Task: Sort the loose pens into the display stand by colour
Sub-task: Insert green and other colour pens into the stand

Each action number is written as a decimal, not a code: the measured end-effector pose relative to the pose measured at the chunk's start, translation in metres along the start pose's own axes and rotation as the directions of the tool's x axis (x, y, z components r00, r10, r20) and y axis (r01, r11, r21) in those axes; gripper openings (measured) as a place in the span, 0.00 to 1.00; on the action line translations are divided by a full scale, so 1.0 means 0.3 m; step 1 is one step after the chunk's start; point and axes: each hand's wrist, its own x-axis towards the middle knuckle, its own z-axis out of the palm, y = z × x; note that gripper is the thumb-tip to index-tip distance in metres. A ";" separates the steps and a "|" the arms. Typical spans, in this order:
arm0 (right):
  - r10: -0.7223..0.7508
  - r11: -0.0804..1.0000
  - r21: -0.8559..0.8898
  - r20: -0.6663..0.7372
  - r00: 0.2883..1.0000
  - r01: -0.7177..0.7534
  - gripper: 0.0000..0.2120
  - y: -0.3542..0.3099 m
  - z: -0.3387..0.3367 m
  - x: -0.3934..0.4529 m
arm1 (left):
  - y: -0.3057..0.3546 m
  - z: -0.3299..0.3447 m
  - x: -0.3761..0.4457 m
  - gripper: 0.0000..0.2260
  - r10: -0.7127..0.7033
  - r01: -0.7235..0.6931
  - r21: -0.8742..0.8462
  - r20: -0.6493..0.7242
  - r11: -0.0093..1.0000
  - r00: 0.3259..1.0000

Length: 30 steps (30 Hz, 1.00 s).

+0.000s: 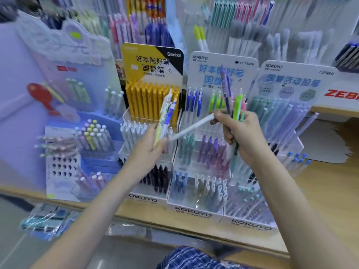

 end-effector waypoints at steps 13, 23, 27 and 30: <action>-0.322 0.518 -0.737 0.302 0.897 0.434 0.14 0.155 0.272 0.013 | -0.222 -0.232 0.092 0.13 -0.002 0.009 -0.097 0.067 0.995 0.998; -0.110 0.435 -0.882 0.147 0.983 0.180 0.11 0.161 0.331 -0.033 | -0.271 -0.277 0.131 0.08 0.090 -0.049 -0.168 0.245 0.985 0.965; 0.048 0.290 -0.953 0.107 0.993 0.089 0.10 0.161 0.400 0.053 | -0.271 -0.278 0.134 0.10 0.074 -0.033 -0.175 0.232 0.984 0.970; 0.089 0.217 -0.976 0.050 0.995 0.029 0.11 0.157 0.446 0.048 | -0.282 -0.291 0.113 0.12 0.077 -0.032 -0.181 0.246 0.983 0.966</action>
